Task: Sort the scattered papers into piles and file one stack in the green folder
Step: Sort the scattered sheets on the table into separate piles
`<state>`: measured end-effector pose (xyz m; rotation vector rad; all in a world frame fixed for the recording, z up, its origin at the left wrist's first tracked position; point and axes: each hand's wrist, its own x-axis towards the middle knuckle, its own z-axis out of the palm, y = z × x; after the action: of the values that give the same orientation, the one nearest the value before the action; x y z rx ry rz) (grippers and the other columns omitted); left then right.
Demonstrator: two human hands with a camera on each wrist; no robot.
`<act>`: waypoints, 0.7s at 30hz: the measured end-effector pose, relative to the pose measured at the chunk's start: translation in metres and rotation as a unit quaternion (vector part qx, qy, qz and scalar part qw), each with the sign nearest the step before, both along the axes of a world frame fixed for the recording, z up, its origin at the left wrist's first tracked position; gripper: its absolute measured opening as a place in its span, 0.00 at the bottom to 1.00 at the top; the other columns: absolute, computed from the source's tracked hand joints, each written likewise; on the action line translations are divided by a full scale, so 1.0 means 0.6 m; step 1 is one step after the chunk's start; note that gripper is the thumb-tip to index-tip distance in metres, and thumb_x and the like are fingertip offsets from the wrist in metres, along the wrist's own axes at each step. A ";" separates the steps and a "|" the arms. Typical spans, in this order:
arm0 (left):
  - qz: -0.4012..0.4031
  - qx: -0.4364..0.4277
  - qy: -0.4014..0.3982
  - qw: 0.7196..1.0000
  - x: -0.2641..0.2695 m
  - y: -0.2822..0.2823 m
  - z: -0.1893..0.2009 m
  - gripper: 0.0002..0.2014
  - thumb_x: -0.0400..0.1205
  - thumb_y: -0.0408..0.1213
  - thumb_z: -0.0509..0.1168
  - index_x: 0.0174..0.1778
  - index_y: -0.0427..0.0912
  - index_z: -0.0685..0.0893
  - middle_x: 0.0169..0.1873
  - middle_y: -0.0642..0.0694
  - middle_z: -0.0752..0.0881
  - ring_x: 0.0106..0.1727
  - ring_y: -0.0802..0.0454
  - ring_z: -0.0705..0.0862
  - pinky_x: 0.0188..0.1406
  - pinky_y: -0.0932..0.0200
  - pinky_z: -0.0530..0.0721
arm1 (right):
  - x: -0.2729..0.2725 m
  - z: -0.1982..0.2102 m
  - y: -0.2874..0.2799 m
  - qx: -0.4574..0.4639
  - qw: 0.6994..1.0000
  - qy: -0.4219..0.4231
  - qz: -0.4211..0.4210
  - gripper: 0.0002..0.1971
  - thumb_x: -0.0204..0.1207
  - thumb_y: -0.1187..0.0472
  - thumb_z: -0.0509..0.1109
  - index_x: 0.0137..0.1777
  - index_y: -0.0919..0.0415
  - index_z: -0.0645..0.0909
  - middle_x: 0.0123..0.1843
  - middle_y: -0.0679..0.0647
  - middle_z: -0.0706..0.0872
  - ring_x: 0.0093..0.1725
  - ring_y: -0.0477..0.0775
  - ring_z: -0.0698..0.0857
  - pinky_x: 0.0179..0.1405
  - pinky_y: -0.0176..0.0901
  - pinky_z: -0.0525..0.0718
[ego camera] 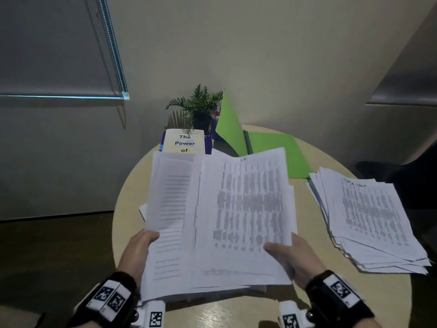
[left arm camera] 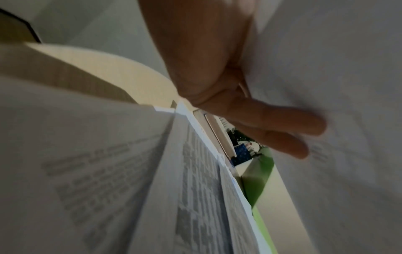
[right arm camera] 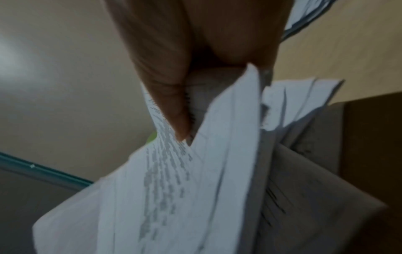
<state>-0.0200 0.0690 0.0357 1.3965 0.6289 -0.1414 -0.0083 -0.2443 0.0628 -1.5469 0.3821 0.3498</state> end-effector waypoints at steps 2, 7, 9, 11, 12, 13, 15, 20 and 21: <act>0.005 -0.042 0.014 0.999 0.000 -0.016 0.001 0.13 0.79 0.39 0.62 0.53 0.38 0.87 0.45 0.35 0.92 0.49 0.33 0.89 0.56 0.38 0.82 | -0.004 -0.017 0.016 0.024 0.999 0.000 0.040 0.23 0.69 0.80 0.70 0.63 0.63 0.79 0.54 0.60 0.91 0.53 0.61 0.90 0.53 0.55 0.88; -0.082 -0.081 -0.009 0.993 0.000 -0.038 -0.004 0.16 0.82 0.46 0.65 0.63 0.45 0.83 0.55 0.43 0.91 0.56 0.44 0.89 0.56 0.47 0.85 | -0.003 -0.049 0.031 0.118 0.983 0.051 0.131 0.26 0.70 0.86 0.63 0.64 0.63 0.78 0.58 0.62 0.90 0.58 0.62 0.88 0.55 0.52 0.87; -0.122 -0.001 -0.004 0.992 0.001 -0.044 -0.014 0.14 0.79 0.31 0.70 0.60 0.40 0.83 0.54 0.43 0.90 0.47 0.55 0.91 0.41 0.63 0.86 | -0.003 -0.068 0.034 0.108 0.980 0.075 0.150 0.26 0.68 0.84 0.66 0.65 0.66 0.77 0.60 0.66 0.88 0.60 0.67 0.86 0.60 0.60 0.84; -0.141 0.030 0.013 0.990 0.000 -0.046 -0.026 0.13 0.79 0.24 0.67 0.58 0.40 0.81 0.55 0.42 0.89 0.46 0.55 0.89 0.38 0.65 0.83 | 0.001 -0.081 0.035 0.045 0.982 0.079 0.165 0.25 0.63 0.77 0.71 0.63 0.66 0.79 0.60 0.67 0.88 0.61 0.71 0.85 0.63 0.68 0.80; -0.139 0.028 0.019 0.990 -0.001 -0.045 -0.032 0.14 0.80 0.23 0.64 0.60 0.39 0.80 0.55 0.42 0.88 0.49 0.53 0.88 0.42 0.62 0.82 | 0.002 -0.081 0.035 0.011 0.983 0.072 0.169 0.23 0.64 0.75 0.73 0.61 0.66 0.81 0.58 0.66 0.89 0.59 0.70 0.86 0.62 0.66 0.82; -0.127 0.021 0.021 0.991 -0.001 -0.043 -0.036 0.15 0.81 0.22 0.62 0.62 0.38 0.79 0.54 0.43 0.88 0.51 0.49 0.87 0.46 0.59 0.82 | 0.006 -0.082 0.035 -0.015 0.984 0.064 0.164 0.19 0.67 0.74 0.74 0.59 0.67 0.82 0.55 0.64 0.90 0.54 0.65 0.89 0.56 0.58 0.86; -0.094 0.008 0.019 0.995 -0.001 -0.036 -0.039 0.17 0.81 0.21 0.61 0.65 0.37 0.78 0.54 0.43 0.88 0.56 0.43 0.85 0.58 0.53 0.79 | 0.018 -0.076 0.034 -0.075 0.988 0.035 0.128 0.05 0.71 0.71 0.74 0.45 0.65 0.82 0.40 0.58 0.88 0.36 0.51 0.88 0.36 0.39 0.85; -0.017 -0.026 0.007 0.999 -0.015 0.002 -0.029 0.15 0.82 0.23 0.60 0.64 0.38 0.77 0.52 0.40 0.86 0.54 0.39 0.84 0.56 0.48 0.80 | 0.091 -0.076 -0.008 -0.339 0.939 -0.003 0.057 0.24 0.73 0.56 0.74 0.67 0.62 0.74 0.62 0.58 0.83 0.63 0.55 0.82 0.54 0.38 0.81; -0.002 -0.024 0.012 1.000 -0.020 0.015 -0.032 0.18 0.82 0.24 0.61 0.67 0.37 0.76 0.54 0.38 0.86 0.56 0.37 0.83 0.62 0.43 0.78 | 0.105 -0.081 -0.016 -0.378 0.923 0.010 0.071 0.31 0.72 0.53 0.74 0.72 0.64 0.70 0.69 0.60 0.80 0.69 0.57 0.79 0.61 0.42 0.78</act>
<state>-0.0322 0.0779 0.0167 1.3518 0.6397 -0.1755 0.0546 -0.2539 0.0140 -2.3394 0.4486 0.3492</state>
